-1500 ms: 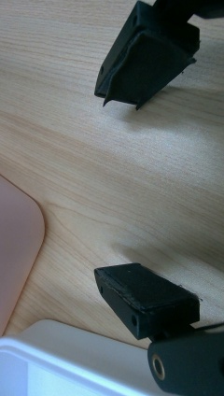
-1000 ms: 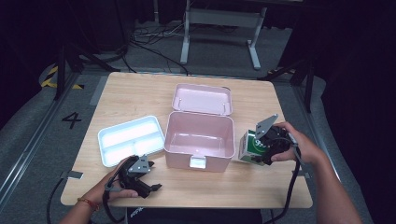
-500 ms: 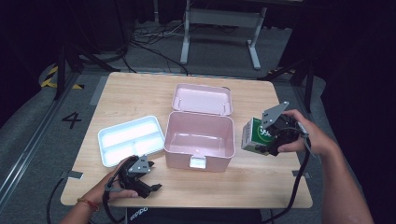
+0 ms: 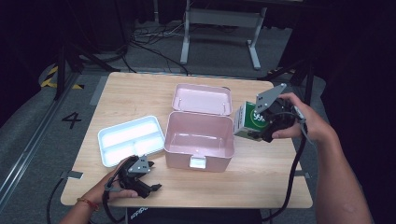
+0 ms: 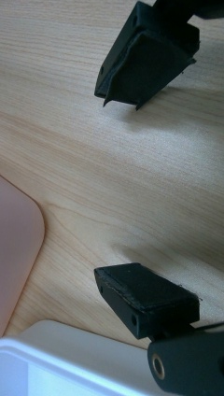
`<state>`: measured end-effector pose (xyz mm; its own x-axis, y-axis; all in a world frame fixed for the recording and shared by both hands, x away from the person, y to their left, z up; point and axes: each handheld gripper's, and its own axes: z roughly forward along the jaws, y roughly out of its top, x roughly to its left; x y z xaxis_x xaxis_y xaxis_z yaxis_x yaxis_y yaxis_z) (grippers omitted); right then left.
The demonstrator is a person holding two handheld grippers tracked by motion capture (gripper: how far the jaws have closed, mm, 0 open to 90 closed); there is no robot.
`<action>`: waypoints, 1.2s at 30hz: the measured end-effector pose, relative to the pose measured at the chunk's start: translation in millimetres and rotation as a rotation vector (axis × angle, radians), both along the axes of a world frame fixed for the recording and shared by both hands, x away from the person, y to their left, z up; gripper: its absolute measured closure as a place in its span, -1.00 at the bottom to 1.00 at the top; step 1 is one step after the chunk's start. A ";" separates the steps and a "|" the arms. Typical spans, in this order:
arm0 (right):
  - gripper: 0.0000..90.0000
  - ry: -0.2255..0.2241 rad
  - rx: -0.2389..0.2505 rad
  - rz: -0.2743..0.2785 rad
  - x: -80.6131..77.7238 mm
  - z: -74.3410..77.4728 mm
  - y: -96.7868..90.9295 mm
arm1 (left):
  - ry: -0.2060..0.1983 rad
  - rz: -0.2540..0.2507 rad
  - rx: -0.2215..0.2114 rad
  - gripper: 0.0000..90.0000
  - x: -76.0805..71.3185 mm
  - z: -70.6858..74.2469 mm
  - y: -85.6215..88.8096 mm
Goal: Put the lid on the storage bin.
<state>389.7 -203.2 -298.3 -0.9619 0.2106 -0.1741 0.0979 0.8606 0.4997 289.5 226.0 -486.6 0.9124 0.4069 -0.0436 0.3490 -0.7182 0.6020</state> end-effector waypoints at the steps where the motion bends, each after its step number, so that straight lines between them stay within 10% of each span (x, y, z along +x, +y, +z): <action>1: -0.62 0.000 0.008 0.001 1.5 3.6 3.4 | 0.000 0.001 -0.001 -0.70 0.0 -0.1 -0.1; 16: -0.62 -0.019 0.014 0.061 6.7 16.4 60.1 | 0.000 -0.004 0.002 -0.70 0.3 0.1 0.0; 36: -0.62 0.096 -0.075 0.111 9.4 -42.7 109.2 | 0.000 0.000 -0.001 -0.70 -0.1 -0.1 -0.1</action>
<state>399.1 -93.9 -341.0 -0.9916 0.0920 -0.0913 0.0445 0.9034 0.4265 289.5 225.9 -486.7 0.9124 0.4069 -0.0445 0.3494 -0.7173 0.6028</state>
